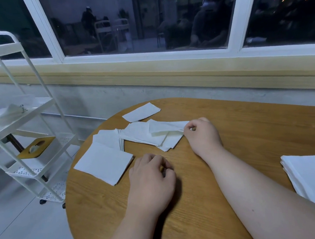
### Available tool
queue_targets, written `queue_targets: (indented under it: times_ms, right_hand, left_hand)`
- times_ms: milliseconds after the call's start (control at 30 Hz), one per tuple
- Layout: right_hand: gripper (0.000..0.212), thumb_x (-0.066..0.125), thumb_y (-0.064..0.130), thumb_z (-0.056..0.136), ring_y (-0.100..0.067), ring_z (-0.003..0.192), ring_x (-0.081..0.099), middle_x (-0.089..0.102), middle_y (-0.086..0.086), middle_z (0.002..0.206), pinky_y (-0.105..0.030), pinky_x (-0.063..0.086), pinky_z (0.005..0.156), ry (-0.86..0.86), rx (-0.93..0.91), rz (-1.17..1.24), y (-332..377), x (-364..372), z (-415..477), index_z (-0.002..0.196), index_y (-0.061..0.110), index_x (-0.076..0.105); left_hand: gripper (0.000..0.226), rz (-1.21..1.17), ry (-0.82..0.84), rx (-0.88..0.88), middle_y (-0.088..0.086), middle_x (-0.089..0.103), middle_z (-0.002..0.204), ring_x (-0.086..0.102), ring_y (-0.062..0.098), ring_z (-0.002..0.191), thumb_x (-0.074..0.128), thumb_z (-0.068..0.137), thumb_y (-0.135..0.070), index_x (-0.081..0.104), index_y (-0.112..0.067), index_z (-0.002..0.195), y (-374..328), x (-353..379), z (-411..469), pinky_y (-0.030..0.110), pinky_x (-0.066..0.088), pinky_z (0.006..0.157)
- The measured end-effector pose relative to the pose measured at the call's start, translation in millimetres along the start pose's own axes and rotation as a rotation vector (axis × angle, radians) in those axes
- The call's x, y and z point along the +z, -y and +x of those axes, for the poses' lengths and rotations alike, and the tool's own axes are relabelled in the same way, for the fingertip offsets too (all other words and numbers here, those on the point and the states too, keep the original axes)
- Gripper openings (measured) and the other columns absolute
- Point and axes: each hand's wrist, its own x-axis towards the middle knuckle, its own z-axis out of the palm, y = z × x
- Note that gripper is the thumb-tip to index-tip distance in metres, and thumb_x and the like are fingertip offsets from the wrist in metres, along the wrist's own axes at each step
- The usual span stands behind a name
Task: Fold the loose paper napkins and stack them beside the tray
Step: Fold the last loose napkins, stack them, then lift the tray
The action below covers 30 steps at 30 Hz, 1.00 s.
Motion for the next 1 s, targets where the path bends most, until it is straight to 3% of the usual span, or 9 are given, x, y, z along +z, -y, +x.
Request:
queue_targets:
  times_ms: [367,467,600,700,800,900,1000]
  right_hand:
    - [0.018,0.060,0.022,0.089,-0.004,0.079,0.059,0.061,0.016,0.097,-0.031,0.050,0.073,-0.082,0.137,0.151,-21,-72,-89,0.073,0.028,0.067]
    - [0.019,0.060,0.017,0.091,-0.003,0.082,0.058,0.062,0.013,0.094,-0.025,0.047,0.071,-0.078,0.079,0.179,-28,-90,-118,0.075,0.025,0.064]
    - [0.019,0.062,0.017,0.092,-0.001,0.087,0.060,0.067,0.014,0.095,-0.028,0.051,0.077,-0.001,0.034,0.145,-38,-110,-155,0.075,0.028,0.063]
    - [0.019,0.061,0.020,0.093,0.003,0.088,0.060,0.068,0.016,0.096,-0.021,0.050,0.074,0.017,0.025,0.123,-42,-123,-177,0.076,0.029,0.062]
    - [0.018,0.060,0.022,0.092,0.003,0.088,0.060,0.066,0.019,0.092,-0.022,0.050,0.073,0.083,-0.010,0.058,-44,-132,-193,0.076,0.030,0.060]
    - [0.017,0.061,0.021,0.088,0.003,0.091,0.056,0.063,0.018,0.086,-0.018,0.045,0.072,0.189,-0.089,-0.034,-44,-137,-208,0.076,0.032,0.058]
    - [0.015,0.062,0.021,0.088,0.003,0.097,0.051,0.060,0.017,0.084,-0.008,0.037,0.071,0.210,-0.191,-0.136,-44,-142,-218,0.077,0.031,0.059]
  left_hand:
    - [0.017,-0.049,0.019,0.046,-0.019,0.054,0.087,0.049,0.008,0.094,0.060,0.083,-0.024,0.057,-0.036,0.072,-3,-7,-8,0.033,0.042,0.089]
    - [0.011,-0.077,0.032,0.066,-0.020,0.055,0.091,0.050,0.005,0.097,0.063,0.087,-0.027,0.061,-0.034,0.079,-6,-11,-14,0.033,0.043,0.091]
    - [0.002,-0.101,0.108,0.140,-0.021,0.057,0.094,0.050,0.000,0.098,0.062,0.089,-0.037,0.061,-0.036,0.090,-9,-12,-31,0.036,0.044,0.093]
    - [0.030,-0.062,0.191,0.219,-0.025,0.057,0.103,0.049,-0.001,0.103,0.048,0.085,-0.059,0.059,-0.040,0.105,-14,-12,-52,0.035,0.041,0.098]
    - [0.063,0.059,0.238,0.263,-0.020,0.054,0.123,0.044,0.006,0.120,0.031,0.082,-0.071,0.055,-0.036,0.130,-16,-11,-69,0.032,0.034,0.108]
    - [0.066,0.147,0.268,0.283,-0.017,0.050,0.132,0.039,0.007,0.128,0.026,0.085,-0.072,0.054,-0.037,0.134,-17,-13,-76,0.032,0.029,0.112]
    - [0.052,0.182,0.272,0.289,-0.017,0.049,0.132,0.039,0.009,0.128,0.037,0.089,-0.067,0.056,-0.039,0.129,-19,-15,-77,0.032,0.030,0.111]
